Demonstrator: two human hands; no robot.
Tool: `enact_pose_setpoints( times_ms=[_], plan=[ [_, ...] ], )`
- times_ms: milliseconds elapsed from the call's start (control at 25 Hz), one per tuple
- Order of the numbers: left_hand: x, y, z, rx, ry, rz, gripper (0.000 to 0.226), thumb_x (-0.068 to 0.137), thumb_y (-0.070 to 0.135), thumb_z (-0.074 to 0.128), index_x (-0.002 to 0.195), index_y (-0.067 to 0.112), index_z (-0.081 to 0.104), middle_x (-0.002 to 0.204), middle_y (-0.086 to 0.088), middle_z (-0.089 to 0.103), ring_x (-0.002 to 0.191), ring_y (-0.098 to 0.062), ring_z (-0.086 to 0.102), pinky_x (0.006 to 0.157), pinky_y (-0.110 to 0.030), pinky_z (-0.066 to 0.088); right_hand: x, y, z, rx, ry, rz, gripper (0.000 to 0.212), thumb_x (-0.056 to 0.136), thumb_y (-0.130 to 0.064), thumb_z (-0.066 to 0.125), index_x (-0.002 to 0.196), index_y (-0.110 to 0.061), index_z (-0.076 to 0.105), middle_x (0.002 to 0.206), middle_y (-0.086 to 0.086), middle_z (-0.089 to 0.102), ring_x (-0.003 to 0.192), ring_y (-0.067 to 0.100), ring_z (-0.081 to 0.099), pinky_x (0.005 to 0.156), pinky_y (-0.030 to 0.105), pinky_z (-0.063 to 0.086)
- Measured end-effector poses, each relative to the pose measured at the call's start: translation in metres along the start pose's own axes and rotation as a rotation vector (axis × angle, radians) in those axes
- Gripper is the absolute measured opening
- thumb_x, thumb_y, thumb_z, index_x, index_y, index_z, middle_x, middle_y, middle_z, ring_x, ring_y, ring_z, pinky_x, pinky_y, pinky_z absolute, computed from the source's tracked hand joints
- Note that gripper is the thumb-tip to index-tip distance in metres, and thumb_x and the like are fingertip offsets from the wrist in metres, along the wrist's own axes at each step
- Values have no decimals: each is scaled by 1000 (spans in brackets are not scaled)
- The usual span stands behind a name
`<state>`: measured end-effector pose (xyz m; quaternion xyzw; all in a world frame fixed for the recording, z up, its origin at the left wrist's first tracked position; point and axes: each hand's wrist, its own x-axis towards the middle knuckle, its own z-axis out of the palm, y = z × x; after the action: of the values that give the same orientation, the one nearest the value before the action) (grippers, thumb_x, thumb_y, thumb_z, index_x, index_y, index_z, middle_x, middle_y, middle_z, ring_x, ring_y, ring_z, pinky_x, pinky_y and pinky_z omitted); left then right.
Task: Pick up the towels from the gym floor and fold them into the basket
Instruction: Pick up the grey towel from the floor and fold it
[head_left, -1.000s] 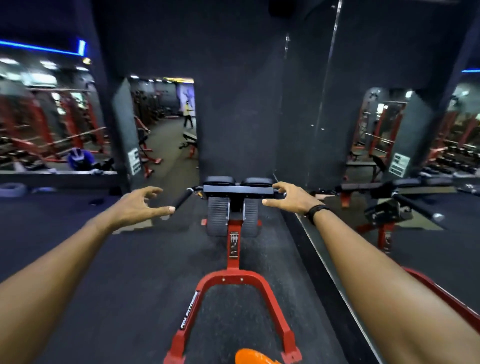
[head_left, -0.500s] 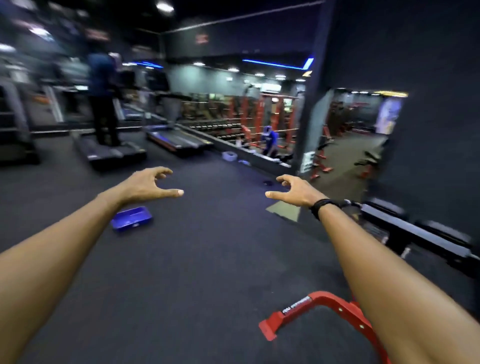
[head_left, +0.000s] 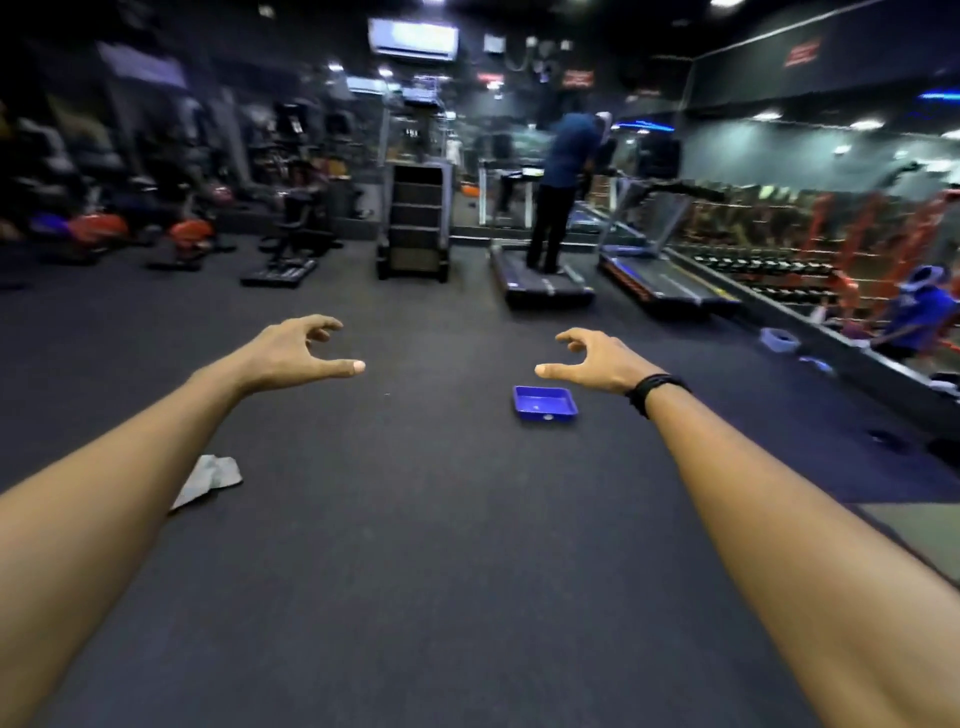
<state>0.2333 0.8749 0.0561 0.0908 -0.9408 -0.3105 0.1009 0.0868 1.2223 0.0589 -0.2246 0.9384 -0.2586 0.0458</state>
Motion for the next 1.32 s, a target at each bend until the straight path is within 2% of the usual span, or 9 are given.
enact_pose_setpoints(
  times_ms=[80,160,280,600,920,1320],
  plan=[
    [-10,-47,-30,5,57,-78,91,60,72,71,135,27,47,135,0,53,124,-18,49,102,-34,38,35,-44,31,4,-40,-75,77,78,-55,69,140,-18,44,141,9,49,130,20,46,105,31,34],
    [-16,-99,-63,20,121,-152,79,69,60,73,136,26,47,136,-2,52,125,-18,49,102,-33,37,71,-95,67,3,-88,-147,77,77,-55,69,140,-18,44,141,9,49,130,21,46,105,32,34],
    [-23,-173,-110,30,192,-245,78,71,56,73,137,25,46,138,-2,51,127,-18,48,104,-32,37,123,-175,122,-5,-169,-245,79,77,-57,68,141,-18,43,142,9,48,131,22,45,106,35,35],
    [-34,-309,-218,62,298,-449,80,70,57,74,138,25,46,137,-2,52,127,-18,48,102,-31,36,229,-345,227,3,-294,-418,78,79,-58,65,142,-20,41,144,8,45,131,23,44,103,36,36],
    [-16,-423,-257,33,403,-622,82,70,57,74,140,26,43,139,-1,51,129,-19,46,102,-32,35,339,-448,328,3,-411,-556,78,79,-56,68,142,-18,41,144,8,45,132,22,44,101,33,35],
    [127,-547,-298,60,474,-789,83,70,57,74,139,24,44,138,-4,52,127,-20,48,105,-34,37,561,-555,426,-19,-523,-697,76,78,-55,69,140,-19,44,142,8,48,130,20,46,102,32,36]
  ],
)
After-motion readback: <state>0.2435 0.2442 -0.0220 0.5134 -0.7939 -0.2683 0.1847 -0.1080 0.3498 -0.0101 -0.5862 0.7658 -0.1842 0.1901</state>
